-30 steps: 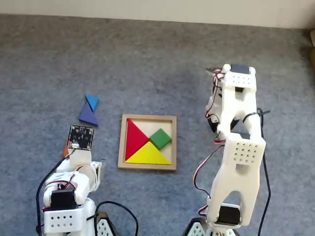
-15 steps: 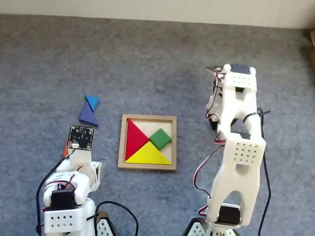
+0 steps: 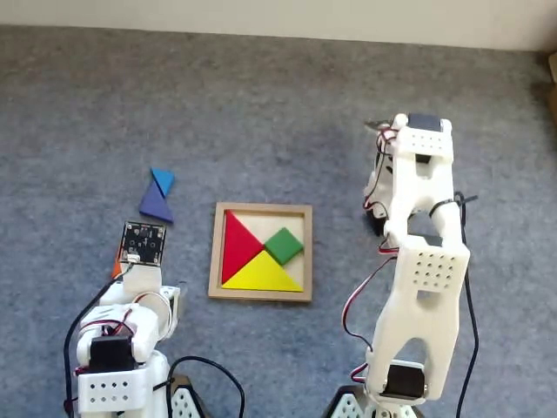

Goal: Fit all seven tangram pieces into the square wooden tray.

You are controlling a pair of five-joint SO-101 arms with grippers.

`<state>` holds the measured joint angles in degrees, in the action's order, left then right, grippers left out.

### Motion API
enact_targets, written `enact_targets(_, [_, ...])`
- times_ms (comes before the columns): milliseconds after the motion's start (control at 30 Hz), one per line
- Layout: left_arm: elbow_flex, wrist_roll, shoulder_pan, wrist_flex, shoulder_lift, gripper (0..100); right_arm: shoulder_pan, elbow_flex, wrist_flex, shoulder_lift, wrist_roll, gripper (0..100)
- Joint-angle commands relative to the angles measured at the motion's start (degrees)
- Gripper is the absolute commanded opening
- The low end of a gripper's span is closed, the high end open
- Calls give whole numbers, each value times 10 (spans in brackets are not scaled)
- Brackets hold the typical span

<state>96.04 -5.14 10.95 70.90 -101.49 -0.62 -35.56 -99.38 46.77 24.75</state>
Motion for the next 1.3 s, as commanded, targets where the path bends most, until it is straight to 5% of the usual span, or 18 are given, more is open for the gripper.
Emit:
enact_targets(0, [12,5,3,3,-29,213,10,-22,-13,-12,-9,57])
enact_targets(200, [12,5,3,3,-29,213,31,-49,-11,-43,-85,177])
enact_targets(467, [12,5,3,3,-29,213,87,-71,12,-9,-132,178])
enact_targets(900, [12,5,3,3,-29,213,59,-71,47,46,-143,176])
enact_targets(1267, [12,5,3,3,-29,213,59,-71,60,46,-142,32])
